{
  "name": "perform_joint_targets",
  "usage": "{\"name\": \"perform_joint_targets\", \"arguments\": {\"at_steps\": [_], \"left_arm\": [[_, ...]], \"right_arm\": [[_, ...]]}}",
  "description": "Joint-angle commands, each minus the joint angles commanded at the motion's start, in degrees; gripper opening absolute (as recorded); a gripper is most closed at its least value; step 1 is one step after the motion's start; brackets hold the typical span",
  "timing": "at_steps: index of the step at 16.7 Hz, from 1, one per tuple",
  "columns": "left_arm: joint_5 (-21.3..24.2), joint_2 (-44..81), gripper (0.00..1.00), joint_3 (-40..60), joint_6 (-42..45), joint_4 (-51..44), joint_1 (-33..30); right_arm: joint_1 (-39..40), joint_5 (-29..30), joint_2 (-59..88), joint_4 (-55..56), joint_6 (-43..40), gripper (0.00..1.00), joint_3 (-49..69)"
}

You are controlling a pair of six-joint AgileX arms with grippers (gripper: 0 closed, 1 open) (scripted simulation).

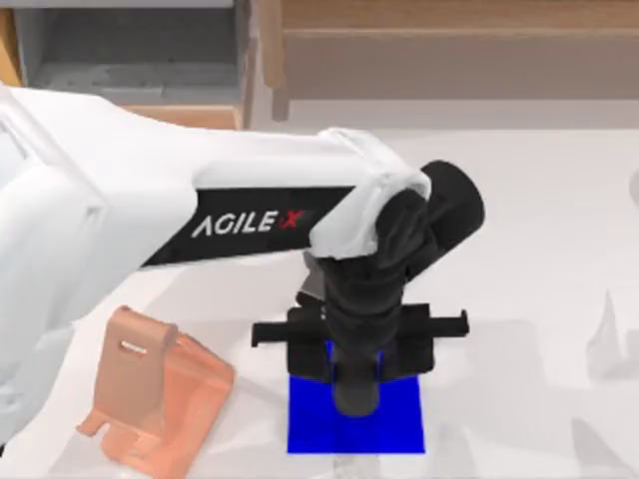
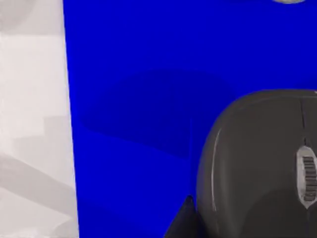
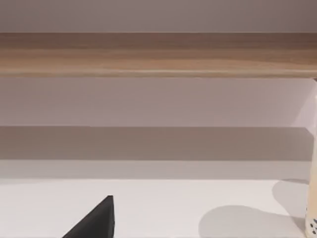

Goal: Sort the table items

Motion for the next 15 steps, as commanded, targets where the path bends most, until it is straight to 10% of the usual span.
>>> {"name": "perform_joint_targets", "arguments": {"at_steps": [8, 15], "left_arm": [[0.0, 0.0, 0.98, 0.0, 0.0, 0.0, 0.0], [0.0, 0.0, 1.0, 0.0, 0.0, 0.0, 0.0]], "right_arm": [[0.0, 0.0, 0.0, 0.0, 0.0, 1.0, 0.0], [0.0, 0.0, 0.0, 0.0, 0.0, 1.0, 0.0]]}}
